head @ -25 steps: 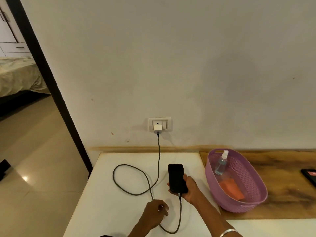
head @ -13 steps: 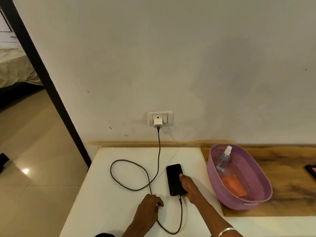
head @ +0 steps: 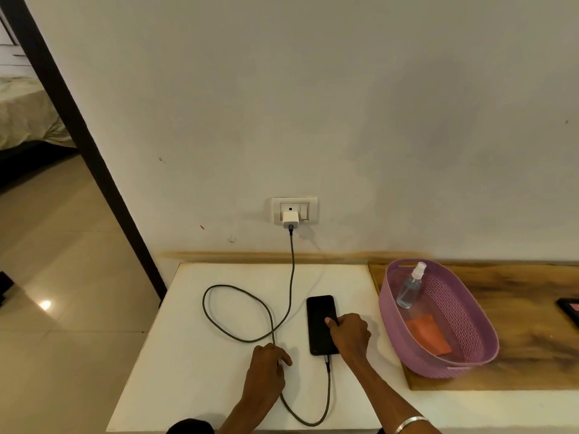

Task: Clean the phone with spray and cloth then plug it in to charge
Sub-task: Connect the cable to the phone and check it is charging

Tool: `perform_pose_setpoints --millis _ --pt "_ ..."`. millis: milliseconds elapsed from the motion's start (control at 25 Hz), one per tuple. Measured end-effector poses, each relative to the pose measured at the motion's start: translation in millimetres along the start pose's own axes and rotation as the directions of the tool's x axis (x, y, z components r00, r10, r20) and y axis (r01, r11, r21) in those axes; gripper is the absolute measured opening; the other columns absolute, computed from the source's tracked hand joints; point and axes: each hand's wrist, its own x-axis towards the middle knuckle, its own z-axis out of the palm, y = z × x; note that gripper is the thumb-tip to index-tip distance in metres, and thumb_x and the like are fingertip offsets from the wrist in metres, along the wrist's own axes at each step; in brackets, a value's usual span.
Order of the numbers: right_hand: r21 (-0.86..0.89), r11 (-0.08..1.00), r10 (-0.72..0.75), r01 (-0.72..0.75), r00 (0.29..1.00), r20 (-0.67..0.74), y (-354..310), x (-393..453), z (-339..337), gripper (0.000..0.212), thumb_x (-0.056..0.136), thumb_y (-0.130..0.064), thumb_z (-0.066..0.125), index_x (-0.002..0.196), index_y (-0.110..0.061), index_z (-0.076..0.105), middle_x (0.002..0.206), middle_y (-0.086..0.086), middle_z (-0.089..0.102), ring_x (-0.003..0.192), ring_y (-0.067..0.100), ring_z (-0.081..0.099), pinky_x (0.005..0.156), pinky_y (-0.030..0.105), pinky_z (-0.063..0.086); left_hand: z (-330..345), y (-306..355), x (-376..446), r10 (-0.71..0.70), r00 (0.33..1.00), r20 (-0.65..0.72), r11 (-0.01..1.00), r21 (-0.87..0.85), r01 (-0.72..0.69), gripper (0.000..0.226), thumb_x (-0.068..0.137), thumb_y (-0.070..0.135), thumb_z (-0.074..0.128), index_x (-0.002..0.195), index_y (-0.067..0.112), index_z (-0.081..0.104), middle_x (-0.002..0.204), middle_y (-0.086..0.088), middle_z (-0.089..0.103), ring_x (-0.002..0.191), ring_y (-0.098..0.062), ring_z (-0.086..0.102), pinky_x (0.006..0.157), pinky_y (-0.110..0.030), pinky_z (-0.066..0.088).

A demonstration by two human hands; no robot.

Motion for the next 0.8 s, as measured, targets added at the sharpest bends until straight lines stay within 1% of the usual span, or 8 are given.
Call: perform_pose_setpoints --millis 160,280,400,480,560,680,760,800 --pt "0.038 0.999 -0.006 0.008 1.0 -0.03 3.8 -0.5 -2.3 0.036 0.082 -0.041 0.074 0.079 -0.005 0.07 0.075 0.008 0.07 0.066 0.017 0.061 0.066 0.026 0.046 -3.1 2.1 3.7 -0.067 0.998 0.005 0.996 -0.063 0.067 0.032 0.09 -0.007 0.053 0.095 0.016 0.074 0.102 0.002 0.066 0.099 -0.014 0.059 0.093 -0.017 0.045" --pt "0.028 0.999 -0.024 0.025 0.999 -0.037 2.6 -1.0 -3.4 0.035 0.08 -0.04 0.075 0.074 -0.006 0.071 0.069 0.006 0.068 0.061 0.014 0.06 0.061 0.023 0.041 -2.3 3.9 3.7 -0.079 0.997 -0.003 0.994 -0.071 0.078 0.03 0.091 -0.007 0.052 0.095 0.015 0.072 0.104 0.0 0.066 0.102 -0.014 0.058 0.096 -0.017 0.042" --pt "0.022 0.999 -0.045 0.045 0.998 -0.036 1.4 -1.1 -4.8 0.034 0.079 -0.039 0.077 0.075 -0.006 0.072 0.07 0.005 0.069 0.061 0.014 0.062 0.06 0.021 0.042 -2.2 10.1 5.2 -0.123 0.992 -0.025 0.983 -0.138 0.118 0.032 0.088 -0.009 0.054 0.09 0.018 0.07 0.101 0.002 0.066 0.102 -0.015 0.058 0.097 -0.019 0.043" --pt "0.02 0.998 -0.065 0.065 0.997 -0.039 1.6 -1.5 -5.0 0.03 0.078 -0.036 0.078 0.08 -0.007 0.074 0.075 0.006 0.072 0.065 0.015 0.064 0.062 0.02 0.045 -2.1 14.4 9.3 -0.168 0.985 -0.036 0.972 -0.17 0.16 0.032 0.086 -0.01 0.057 0.088 0.02 0.069 0.1 0.002 0.065 0.103 -0.015 0.058 0.094 -0.017 0.042" --pt "0.039 0.995 -0.085 0.087 0.995 -0.043 2.4 -2.5 -5.4 0.026 0.078 -0.032 0.079 0.087 -0.008 0.075 0.083 0.007 0.074 0.072 0.016 0.067 0.066 0.019 0.048 -1.3 17.5 13.5 -0.192 0.98 -0.041 0.966 -0.184 0.182 0.032 0.085 -0.009 0.059 0.086 0.022 0.067 0.1 0.005 0.063 0.105 -0.014 0.057 0.09 -0.012 0.035" --pt "0.03 0.993 -0.113 0.113 0.994 -0.013 3.0 -0.7 -8.0 0.027 0.079 -0.03 0.079 0.092 -0.007 0.073 0.088 0.007 0.073 0.079 0.019 0.069 0.072 0.021 0.052 1.6 17.3 16.4 -0.21 0.976 -0.057 0.968 -0.154 0.199 0.035 0.085 -0.007 0.061 0.083 0.028 0.061 0.097 0.011 0.056 0.108 -0.012 0.054 0.082 -0.005 0.03" --pt "-0.002 0.99 -0.138 0.138 0.99 0.016 -0.2 4.3 -13.0 0.028 0.08 -0.031 0.077 0.092 -0.006 0.072 0.089 0.007 0.073 0.08 0.019 0.069 0.075 0.024 0.054 2.8 15.8 15.5 -0.217 0.974 -0.071 0.969 -0.139 0.205 0.038 0.086 -0.007 0.06 0.082 0.031 0.059 0.097 0.014 0.053 0.111 -0.011 0.051 0.085 -0.008 0.029" --pt "-0.007 0.987 -0.162 0.162 0.987 0.017 -5.4 7.7 -17.0 0.026 0.082 -0.03 0.076 0.092 -0.006 0.072 0.089 0.007 0.073 0.08 0.018 0.069 0.073 0.021 0.054 2.6 15.0 14.8 -0.212 0.974 -0.076 0.971 -0.133 0.201 0.04 0.087 -0.006 0.06 0.081 0.033 0.058 0.097 0.016 0.052 0.111 -0.011 0.05 0.087 -0.01 0.029"
